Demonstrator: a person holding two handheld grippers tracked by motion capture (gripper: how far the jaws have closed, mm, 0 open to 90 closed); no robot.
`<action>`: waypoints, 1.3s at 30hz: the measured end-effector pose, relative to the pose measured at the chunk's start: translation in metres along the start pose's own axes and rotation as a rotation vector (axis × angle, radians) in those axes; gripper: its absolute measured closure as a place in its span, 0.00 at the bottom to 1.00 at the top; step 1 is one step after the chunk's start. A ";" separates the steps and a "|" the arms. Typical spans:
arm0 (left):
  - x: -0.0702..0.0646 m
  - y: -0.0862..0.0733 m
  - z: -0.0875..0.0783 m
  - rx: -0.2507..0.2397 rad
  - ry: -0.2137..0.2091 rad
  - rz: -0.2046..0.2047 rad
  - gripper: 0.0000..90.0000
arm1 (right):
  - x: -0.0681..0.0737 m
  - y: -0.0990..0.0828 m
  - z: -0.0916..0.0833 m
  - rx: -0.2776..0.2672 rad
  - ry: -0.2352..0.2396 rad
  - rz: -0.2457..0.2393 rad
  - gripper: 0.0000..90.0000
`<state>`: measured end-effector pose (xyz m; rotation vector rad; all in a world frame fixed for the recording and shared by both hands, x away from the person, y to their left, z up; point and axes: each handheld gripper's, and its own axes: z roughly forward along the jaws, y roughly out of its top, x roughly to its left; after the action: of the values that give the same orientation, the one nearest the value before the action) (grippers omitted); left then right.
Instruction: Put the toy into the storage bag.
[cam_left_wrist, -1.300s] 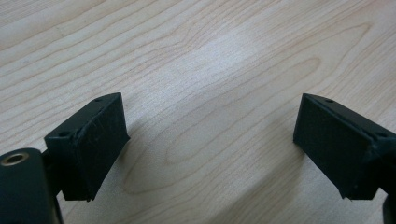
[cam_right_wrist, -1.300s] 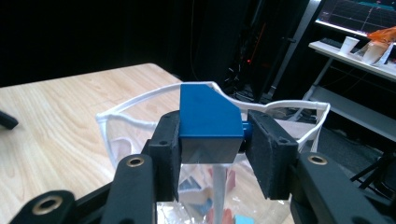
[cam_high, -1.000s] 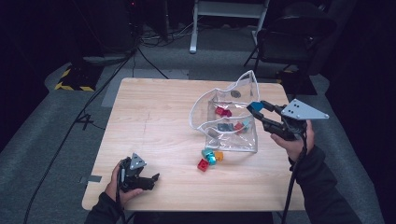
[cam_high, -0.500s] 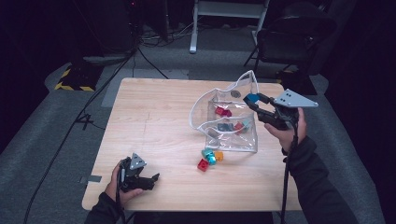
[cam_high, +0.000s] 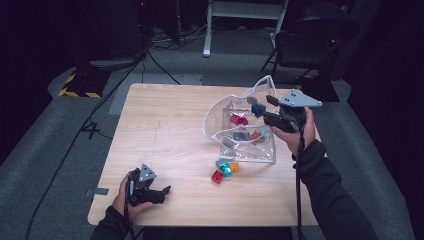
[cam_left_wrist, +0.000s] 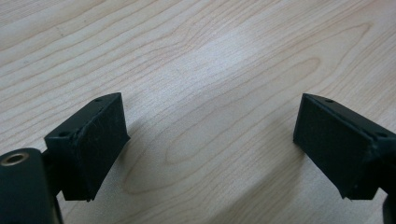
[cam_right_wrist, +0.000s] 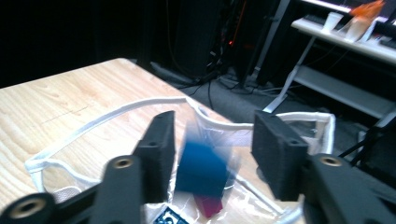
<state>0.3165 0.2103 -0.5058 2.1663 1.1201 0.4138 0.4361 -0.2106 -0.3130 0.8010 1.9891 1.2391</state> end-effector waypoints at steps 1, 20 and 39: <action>0.000 0.000 0.000 0.000 0.000 0.001 0.11 | 0.000 -0.001 0.002 0.006 0.004 0.005 0.53; 0.000 0.000 0.000 0.000 0.001 0.000 0.11 | 0.017 -0.009 -0.018 -0.007 0.057 -0.066 0.48; 0.000 0.000 0.000 0.000 0.000 0.001 0.11 | 0.048 -0.045 -0.046 -0.070 0.168 -0.069 0.48</action>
<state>0.3166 0.2104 -0.5058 2.1666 1.1195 0.4147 0.3640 -0.2137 -0.3482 0.6065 2.0748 1.3657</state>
